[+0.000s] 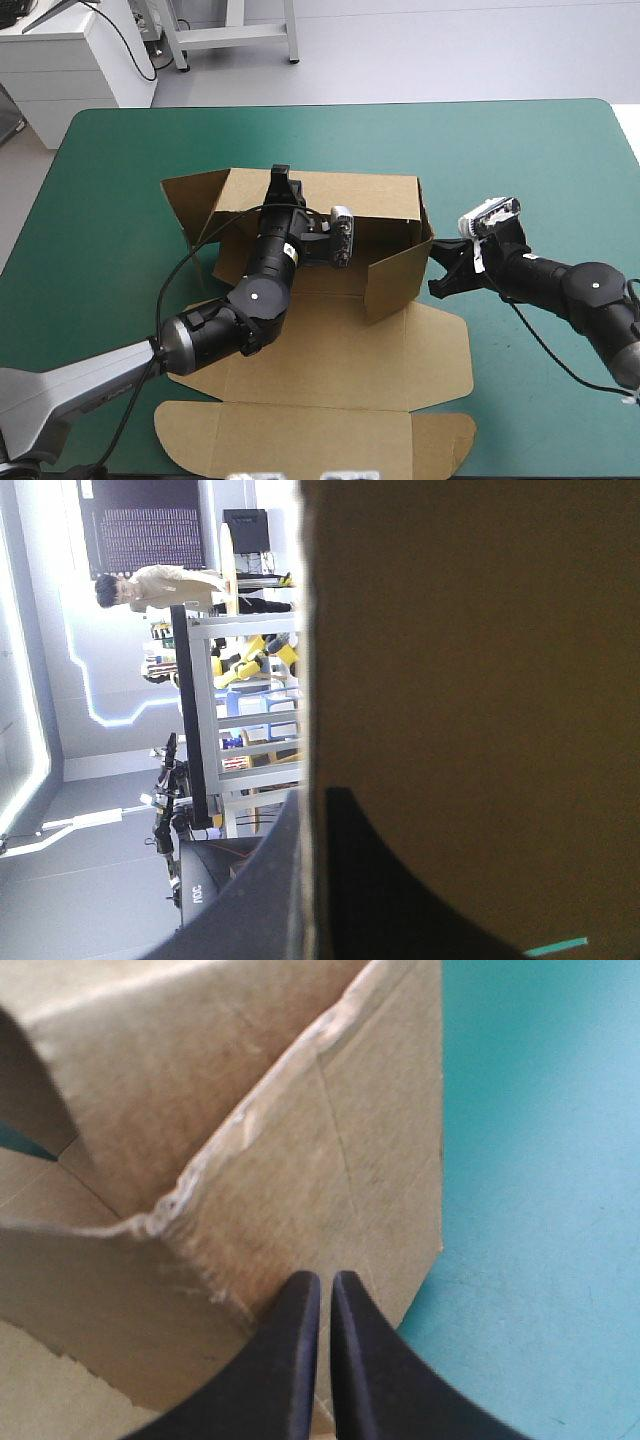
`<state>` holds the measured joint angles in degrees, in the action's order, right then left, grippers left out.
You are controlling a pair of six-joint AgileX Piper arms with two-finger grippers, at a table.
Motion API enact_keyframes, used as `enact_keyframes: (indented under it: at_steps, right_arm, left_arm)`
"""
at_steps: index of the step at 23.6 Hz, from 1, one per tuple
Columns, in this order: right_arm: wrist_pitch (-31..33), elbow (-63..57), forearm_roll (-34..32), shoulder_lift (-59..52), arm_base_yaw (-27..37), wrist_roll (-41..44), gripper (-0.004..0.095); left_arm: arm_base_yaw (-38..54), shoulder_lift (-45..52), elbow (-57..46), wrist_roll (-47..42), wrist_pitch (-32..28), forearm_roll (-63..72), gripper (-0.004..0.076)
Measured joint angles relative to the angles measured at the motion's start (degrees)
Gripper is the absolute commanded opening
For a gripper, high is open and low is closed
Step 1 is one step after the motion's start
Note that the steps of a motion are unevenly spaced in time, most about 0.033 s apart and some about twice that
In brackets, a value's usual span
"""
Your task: Fold the box
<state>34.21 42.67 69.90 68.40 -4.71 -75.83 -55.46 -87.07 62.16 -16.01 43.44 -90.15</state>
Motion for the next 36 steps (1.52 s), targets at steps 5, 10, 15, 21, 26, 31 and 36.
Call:
enact_keyframes:
  at_steps: [5, 10, 15, 21, 26, 31, 36]
  right_arm:
    - [2.49, 0.0, -0.06, 0.0, 0.0, -5.08, 0.0508]
    - [3.21, 0.0, -0.06, 0.0, 0.0, -8.58, 0.0798]
    - [4.2, 0.0, -0.48, 0.0, 0.0, -12.61, 0.0791]
    - [3.61, -0.55, -1.17, 0.0, 0.0, -8.47, 0.079]
    - [-9.89, -5.03, 0.54, 0.0, -9.44, -7.22, 0.0791]
    - [-33.25, -5.11, 7.18, 0.0, -23.14, -7.22, 0.0779]
    - [-44.09, -4.21, 10.04, 3.14, -29.38, -6.01, 0.0699]
  left_arm:
    - [0.0, 0.0, 0.0, 0.0, 0.0, 0.0, -0.0008]
    - [0.02, 0.0, 0.0, 0.0, 0.05, 0.0, -0.0008]
    - [0.02, 0.0, 0.0, 0.0, 0.0, 0.0, -0.0008]
    - [0.02, 0.0, 0.0, 0.0, -0.41, 0.0, -0.0008]
    - [0.02, 0.0, 0.0, 0.0, -0.8, 0.0, -0.0008]
    - [0.02, 0.0, 0.0, 0.0, -0.8, 0.0, -0.0008]
    - [0.02, 0.0, 0.0, -1.03, -1.47, 0.0, -0.0008]
